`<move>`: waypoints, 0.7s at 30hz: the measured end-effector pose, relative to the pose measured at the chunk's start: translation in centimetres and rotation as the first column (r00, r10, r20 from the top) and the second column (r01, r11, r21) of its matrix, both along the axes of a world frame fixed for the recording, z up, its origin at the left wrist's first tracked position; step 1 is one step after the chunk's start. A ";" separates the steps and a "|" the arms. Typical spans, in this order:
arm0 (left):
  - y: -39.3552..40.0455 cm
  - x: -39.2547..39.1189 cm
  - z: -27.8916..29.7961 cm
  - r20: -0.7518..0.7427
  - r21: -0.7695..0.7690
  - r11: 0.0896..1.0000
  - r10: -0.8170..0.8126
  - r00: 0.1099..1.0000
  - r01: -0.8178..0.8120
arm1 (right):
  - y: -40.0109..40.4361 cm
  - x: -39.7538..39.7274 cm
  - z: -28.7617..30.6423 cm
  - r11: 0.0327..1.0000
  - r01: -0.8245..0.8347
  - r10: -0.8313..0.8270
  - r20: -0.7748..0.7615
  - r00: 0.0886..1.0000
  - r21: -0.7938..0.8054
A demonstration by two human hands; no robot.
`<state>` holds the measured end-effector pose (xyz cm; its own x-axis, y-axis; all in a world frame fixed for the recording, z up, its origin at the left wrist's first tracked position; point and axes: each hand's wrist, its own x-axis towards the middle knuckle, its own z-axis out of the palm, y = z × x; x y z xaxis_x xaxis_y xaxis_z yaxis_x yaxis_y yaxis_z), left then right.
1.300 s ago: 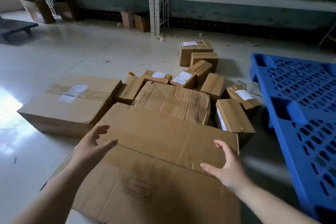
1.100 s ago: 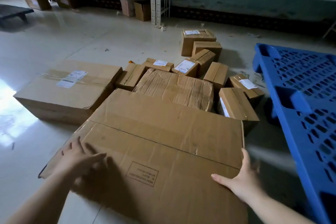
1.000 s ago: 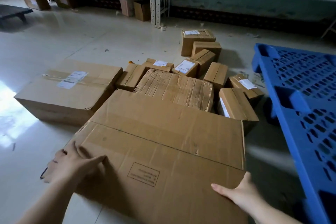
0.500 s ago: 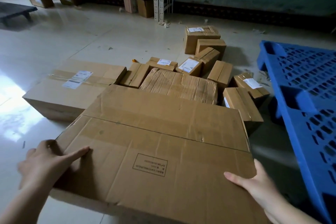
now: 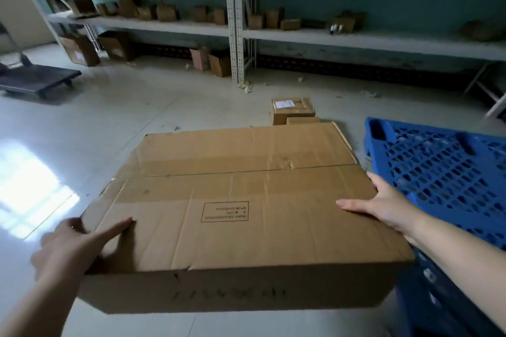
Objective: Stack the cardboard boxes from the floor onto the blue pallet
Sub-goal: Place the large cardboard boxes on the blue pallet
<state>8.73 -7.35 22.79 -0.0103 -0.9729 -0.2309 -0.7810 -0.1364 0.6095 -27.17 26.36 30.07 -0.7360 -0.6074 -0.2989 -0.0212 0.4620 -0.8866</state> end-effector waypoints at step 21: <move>8.0 -20.5 47.6 -0.108 -0.168 0.939 -0.321 0.941 0.301 | 12.8 -9.6 41.0 0.953 0.301 -0.299 -0.061 0.952 0.041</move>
